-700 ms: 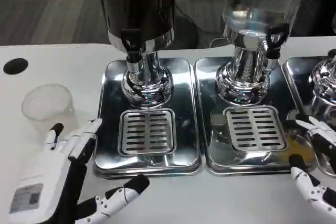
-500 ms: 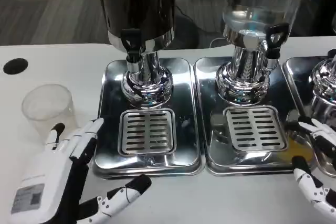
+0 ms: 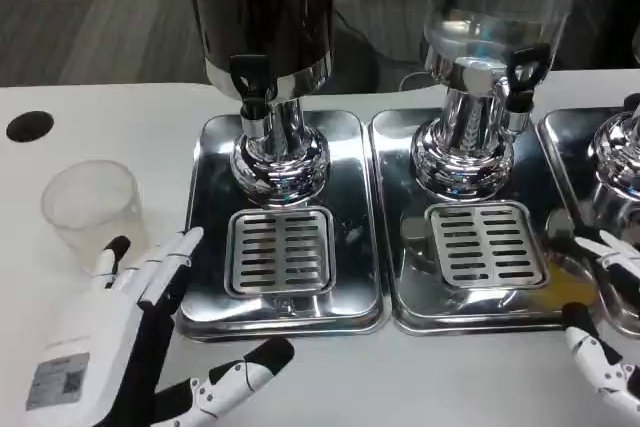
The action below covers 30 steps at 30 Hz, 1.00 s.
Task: Grasp the cup under the faucet to collect the drink, then remove the cup.
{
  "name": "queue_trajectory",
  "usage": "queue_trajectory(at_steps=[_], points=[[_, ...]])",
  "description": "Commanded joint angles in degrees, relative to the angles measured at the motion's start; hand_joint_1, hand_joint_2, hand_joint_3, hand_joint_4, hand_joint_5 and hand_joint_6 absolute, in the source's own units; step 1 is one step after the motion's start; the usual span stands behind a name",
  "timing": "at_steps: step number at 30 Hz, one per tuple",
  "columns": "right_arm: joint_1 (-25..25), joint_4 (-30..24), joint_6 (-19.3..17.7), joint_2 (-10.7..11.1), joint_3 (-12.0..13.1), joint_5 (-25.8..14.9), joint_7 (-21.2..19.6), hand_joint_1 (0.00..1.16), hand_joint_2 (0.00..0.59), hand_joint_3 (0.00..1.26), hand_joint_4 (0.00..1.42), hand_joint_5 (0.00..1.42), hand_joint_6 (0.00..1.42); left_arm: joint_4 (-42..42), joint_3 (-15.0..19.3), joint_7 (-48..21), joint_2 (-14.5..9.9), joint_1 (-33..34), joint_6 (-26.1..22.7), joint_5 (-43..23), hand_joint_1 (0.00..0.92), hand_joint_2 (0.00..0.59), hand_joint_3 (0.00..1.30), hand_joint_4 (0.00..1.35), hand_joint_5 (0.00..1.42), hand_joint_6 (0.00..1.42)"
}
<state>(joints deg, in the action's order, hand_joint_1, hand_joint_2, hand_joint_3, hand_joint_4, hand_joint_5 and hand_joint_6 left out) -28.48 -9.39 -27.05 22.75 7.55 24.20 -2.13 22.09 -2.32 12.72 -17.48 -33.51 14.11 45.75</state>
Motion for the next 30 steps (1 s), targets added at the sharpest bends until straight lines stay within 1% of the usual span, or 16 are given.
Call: queue_trajectory(at_steps=[1, 21, 27, 30], points=[[-0.4, -0.6, -1.0, 0.0, 0.3, -0.9, 0.1, 0.46, 0.466, 0.23, 0.1, 0.08, 0.0, 0.8, 0.7, 0.8, -0.2, -0.8, 0.1, 0.4, 0.0, 0.091, 0.15, 0.07, 0.16, 0.0], [-1.4, -0.7, -2.0, -0.2, 0.2, -0.9, 0.0, 0.46, 0.466, 0.23, 0.1, 0.08, 0.0, 1.5, 3.2, 1.3, 0.2, -1.8, 0.2, -1.0, 0.0, 0.079, 0.14, 0.07, 0.18, 0.0], [-1.6, -0.2, -2.3, -0.3, 0.2, -0.9, -0.1, 0.46, 0.466, 0.23, 0.1, 0.08, 0.0, 1.3, 4.8, 1.3, 0.5, -1.7, 0.4, -2.8, 0.0, 0.076, 0.14, 0.08, 0.2, 0.0], [-2.1, -0.3, -2.7, -0.5, 0.1, -0.7, -0.2, 0.46, 0.466, 0.23, 0.1, 0.08, 0.0, 0.8, 6.4, 1.4, 0.7, -1.5, 0.4, -4.8, 0.0, 0.066, 0.13, 0.08, 0.21, 0.0]])
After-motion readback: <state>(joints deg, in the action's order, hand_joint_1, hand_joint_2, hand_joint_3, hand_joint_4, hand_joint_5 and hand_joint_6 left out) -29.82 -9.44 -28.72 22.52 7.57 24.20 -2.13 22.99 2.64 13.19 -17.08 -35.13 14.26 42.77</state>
